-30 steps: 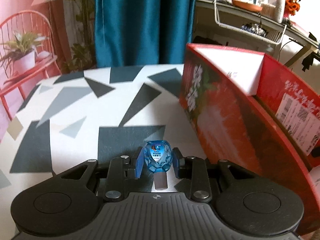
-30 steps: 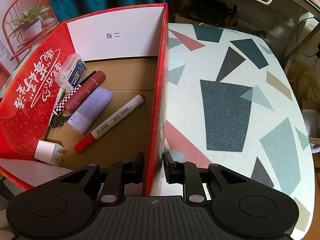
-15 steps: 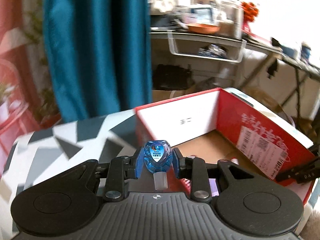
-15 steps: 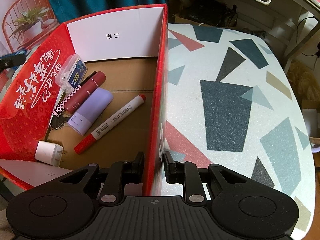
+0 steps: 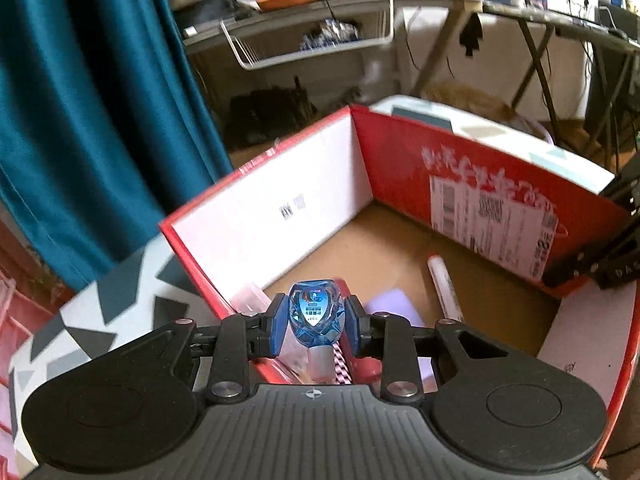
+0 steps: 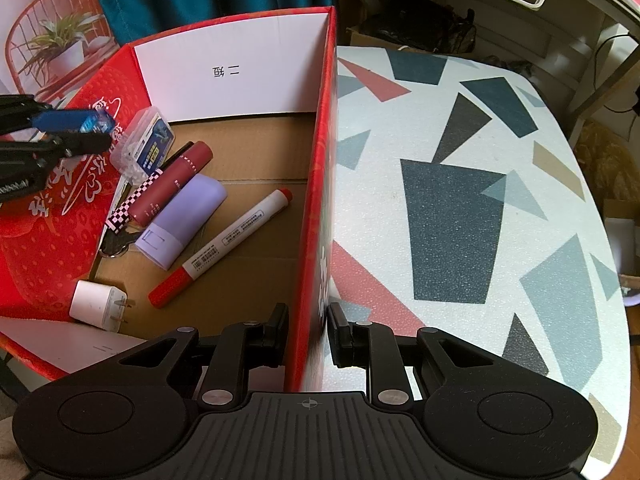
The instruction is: Organize rigid objects
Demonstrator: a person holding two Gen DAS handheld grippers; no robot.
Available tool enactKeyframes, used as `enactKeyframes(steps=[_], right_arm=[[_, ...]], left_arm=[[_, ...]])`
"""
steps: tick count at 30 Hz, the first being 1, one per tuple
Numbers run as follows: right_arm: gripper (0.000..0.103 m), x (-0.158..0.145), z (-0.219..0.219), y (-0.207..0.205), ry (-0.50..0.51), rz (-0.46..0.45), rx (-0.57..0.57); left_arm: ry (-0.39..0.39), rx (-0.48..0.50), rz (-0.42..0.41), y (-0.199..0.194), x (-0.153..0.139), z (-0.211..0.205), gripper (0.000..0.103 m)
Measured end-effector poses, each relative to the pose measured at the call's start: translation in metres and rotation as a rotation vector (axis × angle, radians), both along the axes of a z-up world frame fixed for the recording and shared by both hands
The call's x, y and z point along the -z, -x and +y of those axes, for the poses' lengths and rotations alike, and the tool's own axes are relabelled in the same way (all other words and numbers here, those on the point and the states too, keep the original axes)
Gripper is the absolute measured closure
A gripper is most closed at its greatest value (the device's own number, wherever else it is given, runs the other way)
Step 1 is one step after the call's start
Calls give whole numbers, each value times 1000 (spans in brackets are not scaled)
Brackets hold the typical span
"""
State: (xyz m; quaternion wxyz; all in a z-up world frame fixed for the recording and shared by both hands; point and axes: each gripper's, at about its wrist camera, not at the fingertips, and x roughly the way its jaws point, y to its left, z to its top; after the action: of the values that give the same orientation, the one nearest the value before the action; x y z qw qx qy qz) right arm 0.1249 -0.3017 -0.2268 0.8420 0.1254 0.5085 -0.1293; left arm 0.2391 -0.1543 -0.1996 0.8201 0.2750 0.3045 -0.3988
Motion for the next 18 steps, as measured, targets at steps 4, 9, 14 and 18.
enactKeyframes(steps=[4,9,14,18], right_arm=[[82,0,0,0,0,2,0],[82,0,1,1,-2,4,-1],[82,0,1,1,-2,5,-2],[82,0,1,1,-2,4,-1]], left_arm=[[-24,13,17,-3,3,-7,71],[-15,5,57,-11,3,-8,71],[35,-32,66,-15,-3,-3,62],[132,-78,66,-17,-20,8,32]])
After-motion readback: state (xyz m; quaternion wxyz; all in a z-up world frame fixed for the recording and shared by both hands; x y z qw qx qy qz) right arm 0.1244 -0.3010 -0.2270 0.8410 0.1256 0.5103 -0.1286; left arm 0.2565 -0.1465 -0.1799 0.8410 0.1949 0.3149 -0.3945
